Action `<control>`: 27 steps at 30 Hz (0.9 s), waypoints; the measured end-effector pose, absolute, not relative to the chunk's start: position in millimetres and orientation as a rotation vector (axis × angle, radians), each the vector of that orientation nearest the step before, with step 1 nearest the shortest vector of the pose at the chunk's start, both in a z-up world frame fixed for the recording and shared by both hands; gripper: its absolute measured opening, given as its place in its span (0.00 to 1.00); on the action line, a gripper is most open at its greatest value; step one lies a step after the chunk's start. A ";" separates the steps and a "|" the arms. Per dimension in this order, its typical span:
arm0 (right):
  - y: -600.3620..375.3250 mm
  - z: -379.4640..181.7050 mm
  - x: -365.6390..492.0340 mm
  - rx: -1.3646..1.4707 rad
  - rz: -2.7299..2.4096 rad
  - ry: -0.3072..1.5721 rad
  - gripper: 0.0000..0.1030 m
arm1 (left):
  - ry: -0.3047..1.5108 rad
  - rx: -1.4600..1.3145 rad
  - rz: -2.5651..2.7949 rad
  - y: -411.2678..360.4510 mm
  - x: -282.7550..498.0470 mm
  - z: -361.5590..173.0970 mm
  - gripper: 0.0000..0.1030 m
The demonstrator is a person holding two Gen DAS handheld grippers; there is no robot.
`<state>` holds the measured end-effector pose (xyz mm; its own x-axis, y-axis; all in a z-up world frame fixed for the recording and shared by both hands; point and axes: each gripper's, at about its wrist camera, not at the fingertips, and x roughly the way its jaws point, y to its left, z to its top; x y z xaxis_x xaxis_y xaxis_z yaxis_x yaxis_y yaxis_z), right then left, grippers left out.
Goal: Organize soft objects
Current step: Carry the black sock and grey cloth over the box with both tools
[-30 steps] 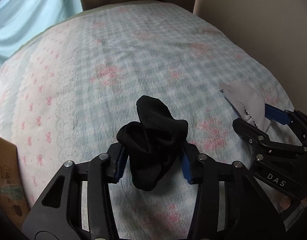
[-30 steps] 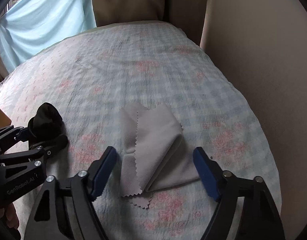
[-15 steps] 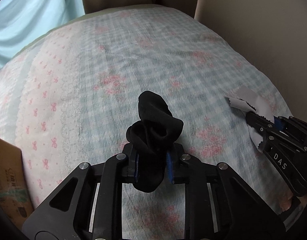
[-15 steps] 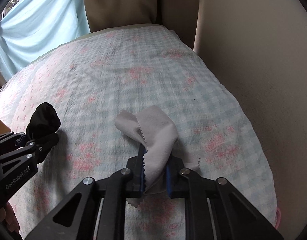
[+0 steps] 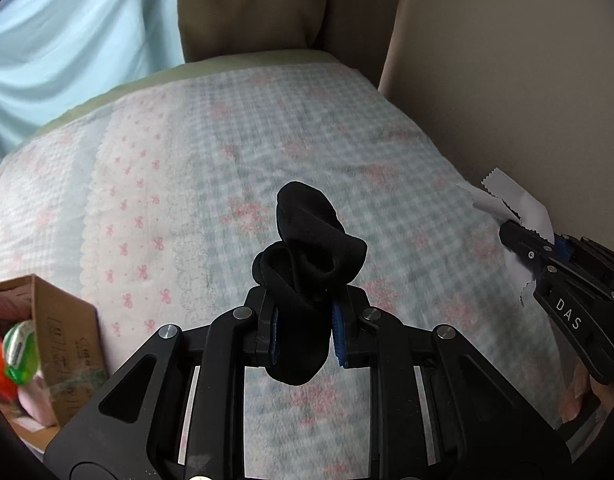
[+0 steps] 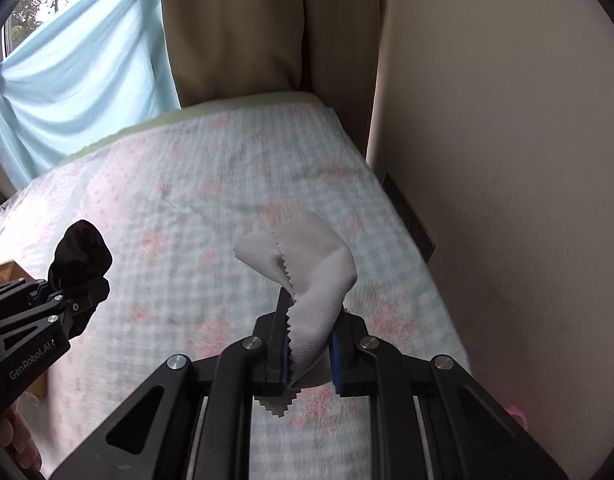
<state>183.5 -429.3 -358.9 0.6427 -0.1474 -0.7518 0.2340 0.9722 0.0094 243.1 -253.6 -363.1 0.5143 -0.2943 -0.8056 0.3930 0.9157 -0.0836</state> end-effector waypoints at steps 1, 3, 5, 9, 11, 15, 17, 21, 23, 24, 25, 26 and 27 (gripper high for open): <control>-424.6 -346.6 180.1 0.109 -0.218 0.838 0.14 | 0.939 0.106 -0.415 -248.7 240.3 -350.8 0.17; -412.5 -318.7 172.0 0.104 -0.218 0.818 0.14 | 0.928 0.085 -0.414 -236.7 235.2 -325.4 0.17; -398.3 -291.4 163.7 0.102 -0.215 0.806 0.14 | 0.917 0.067 -0.407 -221.2 229.7 -299.5 0.17; -361.8 -241.3 148.8 0.113 -0.204 0.782 0.14 | 0.897 0.047 -0.378 -184.9 219.9 -249.5 0.17; -338.5 -219.4 140.8 0.116 -0.190 0.778 0.14 | 0.889 0.039 -0.362 -160.7 213.0 -227.3 0.17; -287.1 -188.2 128.8 0.109 -0.153 0.776 0.14 | 0.882 0.038 -0.325 -108.6 200.1 -197.1 0.17; -259.0 -179.7 123.5 0.102 -0.126 0.776 0.14 | 0.887 0.035 -0.305 -80.7 193.8 -187.4 0.17; -201.3 -172.2 121.4 0.100 -0.057 0.793 0.14 | 0.901 0.020 -0.262 -22.6 183.5 -175.6 0.17; -170.2 -169.1 120.6 0.092 -0.019 0.798 0.14 | 0.908 0.014 -0.241 6.9 180.5 -173.4 0.17; -154.3 -168.5 121.2 0.092 0.000 0.804 0.14 | 0.909 0.011 -0.231 21.8 180.2 -173.2 0.17; -140.2 -169.2 122.0 0.088 0.013 0.808 0.14 | 0.909 0.009 -0.222 36.7 178.9 -172.6 0.17; -126.4 -169.2 124.2 0.084 0.024 0.811 0.14 | 0.913 0.005 -0.215 51.0 178.4 -173.1 0.17; -111.7 -168.3 126.4 0.081 0.035 0.818 0.14 | 0.916 0.000 -0.209 65.1 178.5 -173.9 0.17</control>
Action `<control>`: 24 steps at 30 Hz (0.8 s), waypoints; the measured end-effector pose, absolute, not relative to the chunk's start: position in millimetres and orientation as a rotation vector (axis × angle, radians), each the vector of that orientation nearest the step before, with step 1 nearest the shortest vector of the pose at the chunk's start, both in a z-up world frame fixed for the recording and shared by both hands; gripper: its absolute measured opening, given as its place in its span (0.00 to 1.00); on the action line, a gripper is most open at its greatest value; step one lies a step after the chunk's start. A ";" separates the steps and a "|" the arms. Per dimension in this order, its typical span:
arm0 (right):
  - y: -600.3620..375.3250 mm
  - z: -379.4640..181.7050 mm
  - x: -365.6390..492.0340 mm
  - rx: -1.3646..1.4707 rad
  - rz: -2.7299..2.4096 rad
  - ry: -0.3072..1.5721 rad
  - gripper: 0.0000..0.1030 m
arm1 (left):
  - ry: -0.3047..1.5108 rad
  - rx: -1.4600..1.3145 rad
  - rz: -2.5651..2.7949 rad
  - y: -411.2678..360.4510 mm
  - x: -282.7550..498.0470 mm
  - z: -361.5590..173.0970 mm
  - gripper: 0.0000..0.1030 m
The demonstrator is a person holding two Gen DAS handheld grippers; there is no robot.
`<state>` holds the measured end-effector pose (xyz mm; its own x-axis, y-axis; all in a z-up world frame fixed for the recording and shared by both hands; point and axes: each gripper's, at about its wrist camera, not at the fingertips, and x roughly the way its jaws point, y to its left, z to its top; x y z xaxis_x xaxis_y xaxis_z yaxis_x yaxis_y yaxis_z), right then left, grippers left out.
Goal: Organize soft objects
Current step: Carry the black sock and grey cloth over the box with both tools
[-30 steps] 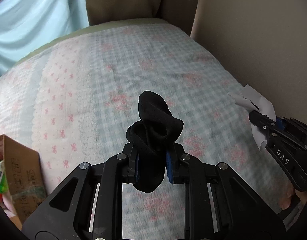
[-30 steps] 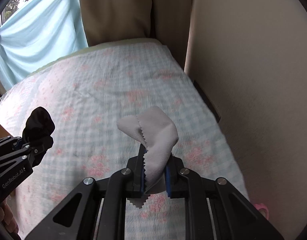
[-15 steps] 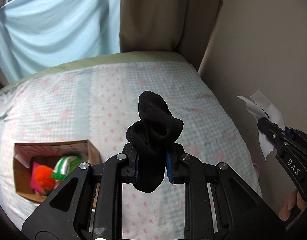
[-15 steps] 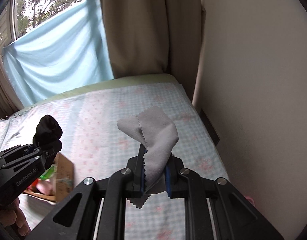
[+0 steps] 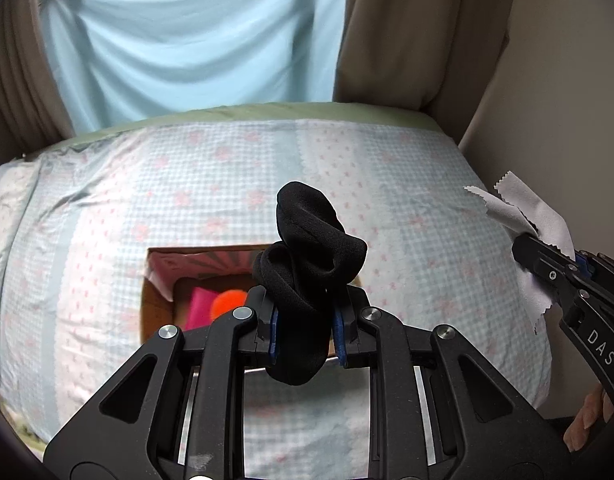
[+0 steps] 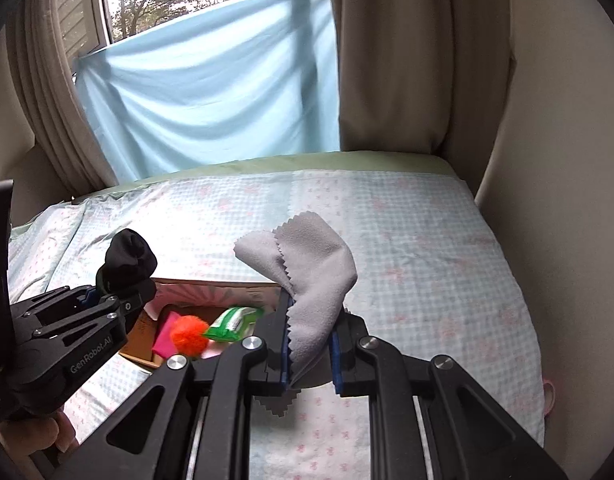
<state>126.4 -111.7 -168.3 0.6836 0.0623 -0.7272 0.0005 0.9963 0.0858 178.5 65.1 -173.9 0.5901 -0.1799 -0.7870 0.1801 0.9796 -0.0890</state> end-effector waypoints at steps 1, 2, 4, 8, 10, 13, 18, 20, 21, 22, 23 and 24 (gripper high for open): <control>-98.4 -168.5 128.9 0.083 0.043 0.825 0.14 | 0.920 -0.004 -0.205 78.3 178.9 -175.2 0.17; -86.1 -169.2 131.6 0.093 0.056 0.833 0.14 | 0.927 -0.008 -0.202 92.4 179.6 -176.4 0.17; -63.9 -172.3 139.8 0.118 0.074 0.860 0.14 | 0.943 -0.022 -0.201 115.9 183.1 -181.1 0.17; -25.4 -182.0 157.2 0.115 0.080 0.905 0.14 | 0.983 -0.036 -0.206 152.7 192.5 -195.6 0.17; -12.4 -188.3 165.2 0.114 0.083 0.926 0.14 | 1.004 -0.036 -0.208 164.5 202.8 -206.5 0.17; 6.7 -202.9 176.4 0.104 0.095 0.962 0.14 | 1.031 -0.039 -0.206 181.4 211.0 -223.6 0.17; 26.6 -230.1 199.6 0.103 0.117 1.034 0.14 | 1.098 -0.070 -0.189 200.0 224.5 -254.4 0.17; 32.5 -239.9 210.8 0.101 0.127 1.056 0.14 | 1.128 -0.074 -0.181 205.9 230.5 -268.0 0.17; 34.2 -246.2 216.8 0.100 0.133 1.070 0.14 | 1.144 -0.074 -0.173 207.6 234.3 -275.1 0.17; 37.1 -251.8 222.6 0.100 0.140 1.085 0.14 | 1.158 -0.076 -0.166 209.2 237.8 -282.2 0.17; 37.5 -257.2 227.9 0.101 0.146 1.098 0.14 | 1.171 -0.081 -0.162 211.9 241.9 -289.1 0.17; 37.6 -263.5 234.3 0.102 0.150 1.110 0.14 | 1.186 -0.085 -0.159 213.0 245.4 -295.6 0.17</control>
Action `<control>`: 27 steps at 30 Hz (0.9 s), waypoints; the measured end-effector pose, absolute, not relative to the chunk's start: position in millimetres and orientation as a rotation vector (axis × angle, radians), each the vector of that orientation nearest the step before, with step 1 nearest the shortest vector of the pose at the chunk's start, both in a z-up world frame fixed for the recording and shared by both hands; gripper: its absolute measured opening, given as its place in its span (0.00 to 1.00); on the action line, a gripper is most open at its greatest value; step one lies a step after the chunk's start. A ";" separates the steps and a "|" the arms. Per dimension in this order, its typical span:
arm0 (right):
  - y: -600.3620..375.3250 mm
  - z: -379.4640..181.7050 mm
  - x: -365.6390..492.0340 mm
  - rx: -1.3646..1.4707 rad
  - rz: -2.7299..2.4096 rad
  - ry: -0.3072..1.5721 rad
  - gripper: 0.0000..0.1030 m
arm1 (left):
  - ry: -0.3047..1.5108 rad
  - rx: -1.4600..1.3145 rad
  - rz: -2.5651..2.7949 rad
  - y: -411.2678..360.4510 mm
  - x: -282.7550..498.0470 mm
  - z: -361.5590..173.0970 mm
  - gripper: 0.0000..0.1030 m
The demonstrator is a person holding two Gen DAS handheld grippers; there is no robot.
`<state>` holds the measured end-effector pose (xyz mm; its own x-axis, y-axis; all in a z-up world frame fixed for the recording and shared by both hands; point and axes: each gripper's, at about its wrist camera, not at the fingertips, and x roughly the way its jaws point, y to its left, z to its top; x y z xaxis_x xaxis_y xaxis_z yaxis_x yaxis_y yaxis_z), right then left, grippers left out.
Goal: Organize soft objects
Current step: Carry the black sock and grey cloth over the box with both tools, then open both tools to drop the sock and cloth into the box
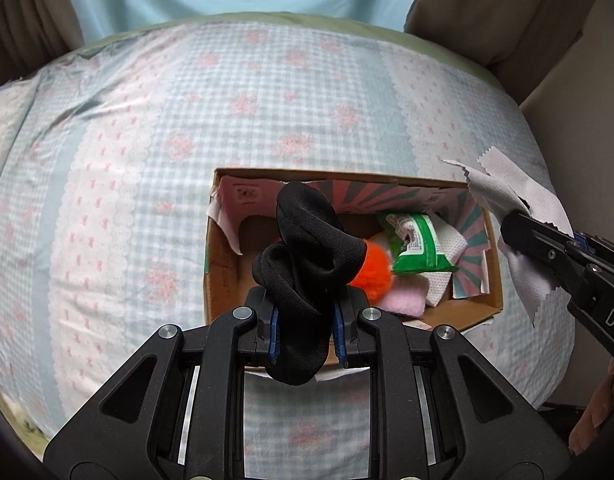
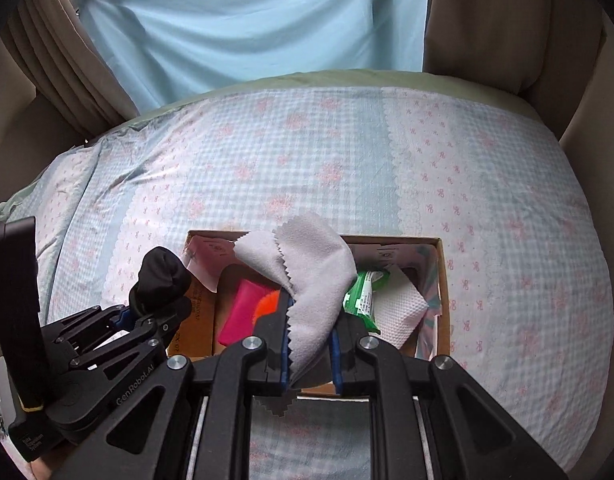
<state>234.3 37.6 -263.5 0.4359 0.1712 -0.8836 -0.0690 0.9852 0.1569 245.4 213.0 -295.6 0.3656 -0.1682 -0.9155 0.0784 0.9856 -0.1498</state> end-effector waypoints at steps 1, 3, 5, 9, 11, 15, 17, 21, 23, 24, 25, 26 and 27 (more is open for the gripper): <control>37.0 -269.0 240.7 0.106 0.155 1.123 0.14 | 1.203 -0.087 -0.157 213.6 249.4 -302.1 0.17; 36.8 -280.9 254.1 0.123 0.168 1.162 0.14 | 1.231 -0.080 -0.163 213.0 256.9 -314.6 0.17; 36.4 -293.6 267.8 0.140 0.199 1.205 0.14 | 1.265 -0.060 -0.180 209.1 264.4 -328.1 0.17; 40.8 -317.5 291.1 0.104 0.256 1.284 0.14 | 1.333 -0.047 -0.197 205.3 273.4 -354.0 0.17; 43.6 -327.1 300.2 0.079 0.277 1.315 0.14 | 1.353 -0.039 -0.196 204.7 274.7 -362.1 0.17; 49.1 -344.0 315.3 0.061 0.307 1.374 0.14 | 1.406 -0.058 -0.219 203.7 278.0 -375.2 0.24; 49.3 -351.0 320.9 0.073 0.311 1.400 0.43 | 1.429 -0.057 -0.220 202.0 276.4 -379.4 0.68; 37.2 -356.0 323.4 0.151 0.287 1.410 1.00 | 1.398 -0.068 -0.224 202.1 266.5 -376.6 1.00; 32.0 -354.2 320.5 0.154 0.255 1.411 1.00 | 1.406 -0.070 -0.223 201.4 262.3 -378.1 1.00; 28.7 -353.5 317.8 0.159 0.240 1.408 1.00 | 1.405 -0.068 -0.221 200.8 259.9 -378.6 1.00; 25.8 -352.5 315.0 0.170 0.232 1.408 1.00 | 1.403 -0.069 -0.220 200.4 257.8 -378.3 1.00; 22.8 -351.4 312.0 0.182 0.225 1.405 1.00 | 1.401 -0.073 -0.221 199.7 256.6 -377.1 1.00; 20.3 -349.6 308.3 0.191 0.215 1.401 1.00 | 1.399 -0.078 -0.222 199.5 255.0 -376.0 1.00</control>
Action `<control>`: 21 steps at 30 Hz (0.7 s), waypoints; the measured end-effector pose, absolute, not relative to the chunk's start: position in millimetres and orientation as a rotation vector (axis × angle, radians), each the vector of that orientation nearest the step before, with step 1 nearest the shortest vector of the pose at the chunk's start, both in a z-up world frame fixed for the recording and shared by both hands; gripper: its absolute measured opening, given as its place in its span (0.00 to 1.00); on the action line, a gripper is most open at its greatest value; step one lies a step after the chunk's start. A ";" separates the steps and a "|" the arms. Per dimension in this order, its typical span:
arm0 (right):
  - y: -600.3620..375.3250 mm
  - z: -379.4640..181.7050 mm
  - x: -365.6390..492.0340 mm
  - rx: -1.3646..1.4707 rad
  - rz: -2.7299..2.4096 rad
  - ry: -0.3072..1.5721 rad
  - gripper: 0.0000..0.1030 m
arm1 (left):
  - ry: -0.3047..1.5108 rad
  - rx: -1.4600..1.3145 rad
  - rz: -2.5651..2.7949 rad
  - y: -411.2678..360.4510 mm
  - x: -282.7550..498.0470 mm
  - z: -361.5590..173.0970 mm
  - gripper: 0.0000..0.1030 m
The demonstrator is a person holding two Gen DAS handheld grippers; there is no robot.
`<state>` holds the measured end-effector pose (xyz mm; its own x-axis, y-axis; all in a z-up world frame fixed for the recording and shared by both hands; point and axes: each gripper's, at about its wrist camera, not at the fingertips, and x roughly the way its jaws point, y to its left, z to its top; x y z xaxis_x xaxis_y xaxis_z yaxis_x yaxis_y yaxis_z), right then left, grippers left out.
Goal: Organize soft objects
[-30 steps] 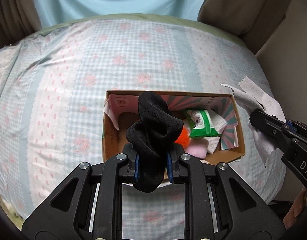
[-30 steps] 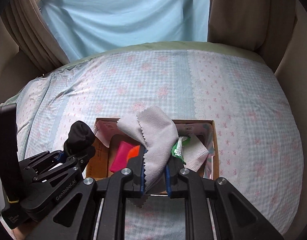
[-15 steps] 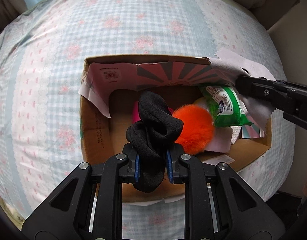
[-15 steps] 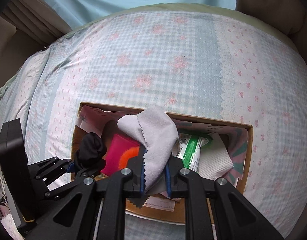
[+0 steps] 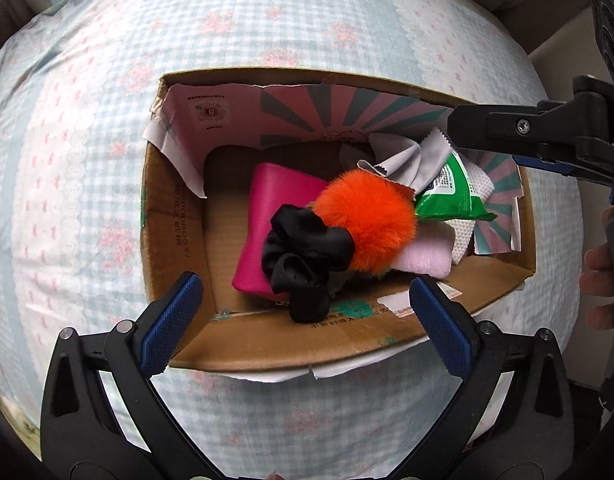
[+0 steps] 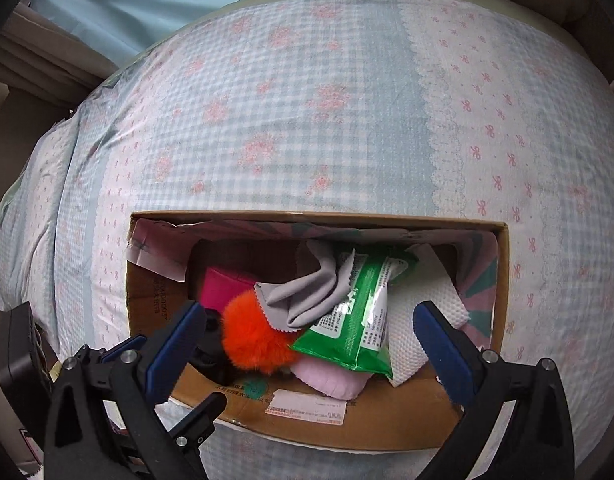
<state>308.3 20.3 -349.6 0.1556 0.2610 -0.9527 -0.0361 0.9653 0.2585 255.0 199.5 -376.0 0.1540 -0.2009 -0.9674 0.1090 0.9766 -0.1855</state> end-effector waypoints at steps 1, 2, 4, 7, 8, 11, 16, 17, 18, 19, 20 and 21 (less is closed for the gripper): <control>18.4 -347.4 304.5 0.197 0.207 1.396 1.00 | 1.394 -0.082 -0.222 199.3 253.0 -374.0 1.00; 16.8 -344.9 300.4 0.202 0.202 1.390 1.00 | 1.388 -0.084 -0.221 199.0 251.2 -371.8 1.00; 14.3 -339.8 292.4 0.213 0.197 1.380 1.00 | 1.376 -0.088 -0.221 198.3 247.4 -366.7 1.00; 14.0 -329.2 278.9 0.213 0.195 1.358 1.00 | 1.352 -0.089 -0.225 197.8 238.0 -352.6 1.00; 14.7 -324.7 274.3 0.212 0.195 1.349 1.00 | 1.341 -0.085 -0.225 197.5 234.7 -347.8 1.00; 15.7 -307.0 258.5 0.211 0.198 1.316 1.00 | 1.310 -0.086 -0.229 199.4 224.2 -330.2 1.00; 12.5 -266.5 226.8 0.217 0.208 1.261 1.00 | 1.259 -0.096 -0.231 200.7 203.1 -288.5 1.00; 10.4 -256.5 219.5 0.210 0.199 1.246 1.00 | 1.244 -0.092 -0.231 200.1 198.2 -278.1 1.00; 8.0 -245.6 211.4 0.204 0.192 1.229 1.00 | 1.228 -0.090 -0.230 200.2 193.3 -267.1 1.00; 4.9 -233.6 203.9 0.199 0.189 1.210 1.00 | 1.211 -0.093 -0.231 200.6 188.6 -255.6 1.00; 0.8 -221.7 196.6 0.196 0.185 1.188 1.00 | 1.194 -0.098 -0.232 202.0 184.9 -243.4 1.00; -3.0 -208.5 189.1 0.193 0.181 1.161 1.00 | 1.174 -0.105 -0.232 202.9 181.6 -230.5 1.00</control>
<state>189.1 -3.0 -208.5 0.3874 0.2405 -0.8900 -0.0414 0.9689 0.2438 181.6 202.9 -230.5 0.3657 -0.2349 -0.9006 0.1259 0.9712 -0.2021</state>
